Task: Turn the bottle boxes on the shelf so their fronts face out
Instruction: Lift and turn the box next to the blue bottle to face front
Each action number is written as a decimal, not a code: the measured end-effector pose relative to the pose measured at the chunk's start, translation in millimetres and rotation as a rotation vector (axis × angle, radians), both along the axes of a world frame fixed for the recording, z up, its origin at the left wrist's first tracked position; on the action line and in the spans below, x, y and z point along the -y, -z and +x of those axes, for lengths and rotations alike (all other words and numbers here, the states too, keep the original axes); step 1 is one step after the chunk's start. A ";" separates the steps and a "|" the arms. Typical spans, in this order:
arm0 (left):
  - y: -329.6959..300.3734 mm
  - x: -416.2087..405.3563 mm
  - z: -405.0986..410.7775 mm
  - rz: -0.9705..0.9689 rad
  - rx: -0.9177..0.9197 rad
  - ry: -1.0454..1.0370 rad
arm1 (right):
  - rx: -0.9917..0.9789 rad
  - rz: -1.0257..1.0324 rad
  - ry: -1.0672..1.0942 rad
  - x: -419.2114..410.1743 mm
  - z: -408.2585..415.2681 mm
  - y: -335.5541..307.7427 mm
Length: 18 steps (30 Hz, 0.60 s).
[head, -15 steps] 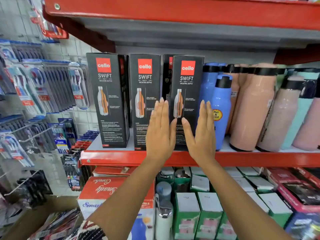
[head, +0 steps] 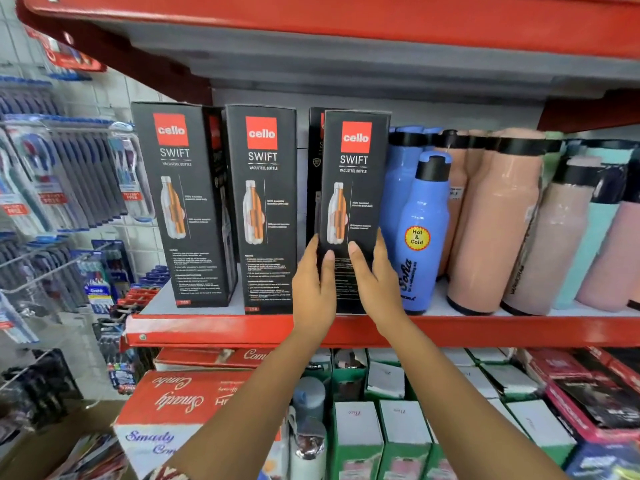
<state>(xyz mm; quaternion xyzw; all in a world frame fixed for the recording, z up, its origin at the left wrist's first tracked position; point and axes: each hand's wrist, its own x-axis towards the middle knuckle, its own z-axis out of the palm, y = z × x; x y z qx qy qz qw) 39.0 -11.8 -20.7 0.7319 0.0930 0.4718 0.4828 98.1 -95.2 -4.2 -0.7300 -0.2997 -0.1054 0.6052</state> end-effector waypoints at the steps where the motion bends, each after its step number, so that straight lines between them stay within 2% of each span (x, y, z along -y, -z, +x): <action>1: -1.2 0.3 -0.7 -0.016 -0.006 -0.009 | -0.034 0.009 -0.014 1.0 -0.6 0.1; 9: -6.1 3.5 -11.1 -0.134 0.108 0.022 | -0.036 0.189 -0.006 6.3 -9.0 9.1; 14: -24.7 3.6 -26.9 -0.293 0.217 0.185 | 0.046 0.295 0.018 16.5 -29.6 -6.5; 18: -46.4 7.0 -45.6 -0.364 0.295 0.252 | 0.063 0.404 -0.043 26.0 -47.2 -22.3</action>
